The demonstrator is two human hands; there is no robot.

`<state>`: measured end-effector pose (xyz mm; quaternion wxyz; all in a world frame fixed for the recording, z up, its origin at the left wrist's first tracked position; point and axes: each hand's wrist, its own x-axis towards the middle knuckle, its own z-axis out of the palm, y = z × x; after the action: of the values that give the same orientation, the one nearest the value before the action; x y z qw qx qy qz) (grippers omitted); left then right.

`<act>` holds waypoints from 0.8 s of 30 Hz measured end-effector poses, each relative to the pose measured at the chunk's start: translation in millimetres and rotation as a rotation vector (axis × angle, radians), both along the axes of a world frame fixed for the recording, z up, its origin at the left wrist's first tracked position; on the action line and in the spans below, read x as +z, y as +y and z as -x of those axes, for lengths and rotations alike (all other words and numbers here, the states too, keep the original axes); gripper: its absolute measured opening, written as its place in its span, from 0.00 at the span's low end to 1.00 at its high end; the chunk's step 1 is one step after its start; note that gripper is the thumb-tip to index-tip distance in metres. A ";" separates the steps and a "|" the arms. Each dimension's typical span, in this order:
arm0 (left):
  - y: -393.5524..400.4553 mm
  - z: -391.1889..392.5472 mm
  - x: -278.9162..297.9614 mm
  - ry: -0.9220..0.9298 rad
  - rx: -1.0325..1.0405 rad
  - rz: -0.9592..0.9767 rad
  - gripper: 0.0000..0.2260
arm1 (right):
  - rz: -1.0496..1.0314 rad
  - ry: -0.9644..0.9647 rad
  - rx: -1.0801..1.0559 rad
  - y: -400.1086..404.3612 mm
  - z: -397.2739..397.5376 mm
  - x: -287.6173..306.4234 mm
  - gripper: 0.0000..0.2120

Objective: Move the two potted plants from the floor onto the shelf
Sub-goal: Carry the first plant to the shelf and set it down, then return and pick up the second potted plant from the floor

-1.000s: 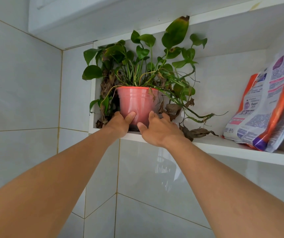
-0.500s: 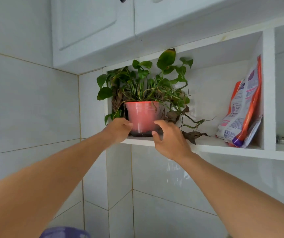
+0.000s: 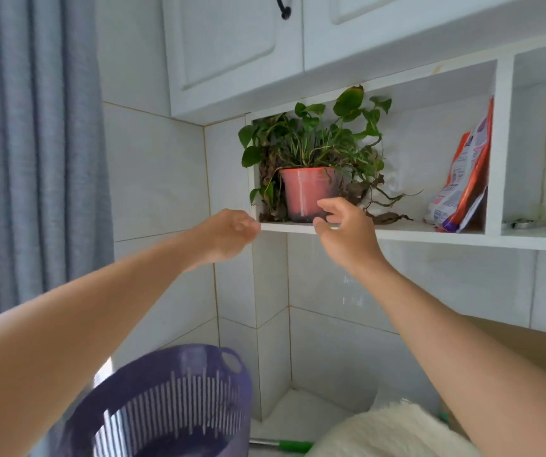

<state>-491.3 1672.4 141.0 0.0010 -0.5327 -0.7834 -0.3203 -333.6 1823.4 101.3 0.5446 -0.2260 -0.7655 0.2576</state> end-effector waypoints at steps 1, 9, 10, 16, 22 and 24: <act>-13.6 -0.9 -2.3 0.000 0.017 -0.023 0.17 | 0.044 0.045 0.039 -10.6 1.5 -0.9 0.16; -119.2 1.3 -28.1 -0.094 0.074 -0.209 0.16 | 0.403 0.199 0.391 -122.5 -0.6 -23.5 0.06; -132.4 0.3 -32.5 -0.118 0.077 -0.248 0.16 | 0.408 0.195 0.424 -137.6 -1.3 -26.3 0.07; -242.8 -7.9 -60.2 -0.196 0.088 -0.408 0.09 | 0.371 0.177 0.572 -242.1 6.3 -40.8 0.08; -378.4 -20.0 -89.5 -0.224 0.205 -0.512 0.09 | 0.373 0.162 0.743 -358.6 36.7 -61.0 0.08; -428.2 -22.4 -100.7 -0.248 0.256 -0.540 0.09 | 0.386 0.148 0.818 -401.7 49.0 -70.6 0.08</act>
<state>-468.9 1244.2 40.4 0.0872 -0.3673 -0.7248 -0.5763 -382.6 1421.6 30.7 0.3995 0.0165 -0.6887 0.6048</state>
